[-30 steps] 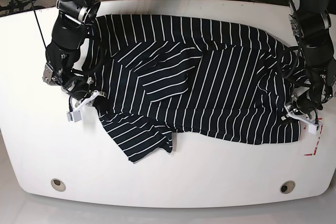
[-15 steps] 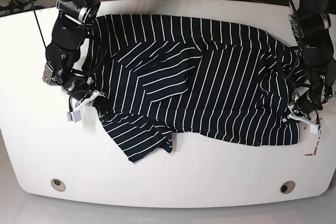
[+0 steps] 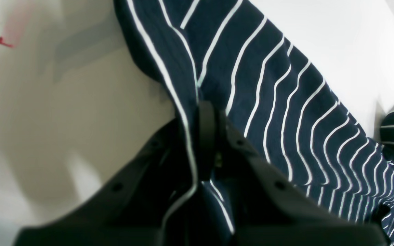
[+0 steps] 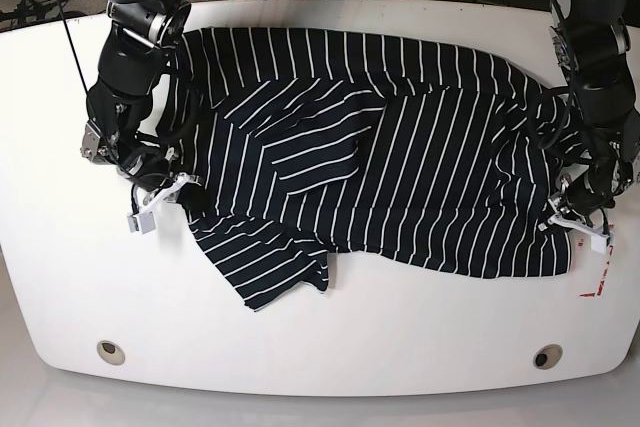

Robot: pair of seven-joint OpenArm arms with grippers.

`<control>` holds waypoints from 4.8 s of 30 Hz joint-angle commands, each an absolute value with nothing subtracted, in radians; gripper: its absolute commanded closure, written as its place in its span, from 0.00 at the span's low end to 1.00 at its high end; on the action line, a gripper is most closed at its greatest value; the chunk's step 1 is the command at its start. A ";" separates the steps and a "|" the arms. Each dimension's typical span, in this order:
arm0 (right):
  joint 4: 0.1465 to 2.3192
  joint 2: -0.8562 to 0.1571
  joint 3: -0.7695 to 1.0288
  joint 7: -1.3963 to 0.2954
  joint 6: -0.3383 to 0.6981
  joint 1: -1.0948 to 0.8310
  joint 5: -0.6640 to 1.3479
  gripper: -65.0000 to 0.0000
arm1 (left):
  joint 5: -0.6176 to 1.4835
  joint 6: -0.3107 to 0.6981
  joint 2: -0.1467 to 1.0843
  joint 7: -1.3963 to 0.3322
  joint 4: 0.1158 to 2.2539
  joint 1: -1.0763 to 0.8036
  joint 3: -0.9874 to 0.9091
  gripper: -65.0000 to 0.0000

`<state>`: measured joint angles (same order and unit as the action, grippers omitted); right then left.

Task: Fold the T-shirt properly
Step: 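Grasp the shirt hem corners with both grippers, then lift the shirt with both grippers and swing it up into the air, then lay the shirt down flat while pulling both grippers apart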

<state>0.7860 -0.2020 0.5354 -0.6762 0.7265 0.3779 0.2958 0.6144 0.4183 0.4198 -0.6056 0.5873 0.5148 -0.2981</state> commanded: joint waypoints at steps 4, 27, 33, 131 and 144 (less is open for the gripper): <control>0.845 -0.216 0.539 -0.737 0.698 0.367 0.226 0.95 | 0.634 0.423 0.440 -0.587 0.607 0.527 -0.302 1.00; 1.296 -0.272 0.524 -0.990 0.698 0.490 0.228 0.96 | 0.633 0.423 0.438 -0.820 1.245 0.437 -0.300 1.00; 1.300 -0.311 0.429 -1.013 0.698 0.618 0.229 0.96 | 0.634 0.423 0.433 -0.889 1.461 0.444 -0.300 1.00; 1.968 -0.331 0.602 -1.241 0.698 -0.260 0.526 0.96 | 0.917 0.429 0.524 -1.000 1.939 -0.498 -0.581 1.00; 1.880 -0.380 0.598 -1.239 0.698 -0.374 0.524 0.95 | 0.826 0.493 0.599 -1.001 1.936 -0.591 -0.584 1.00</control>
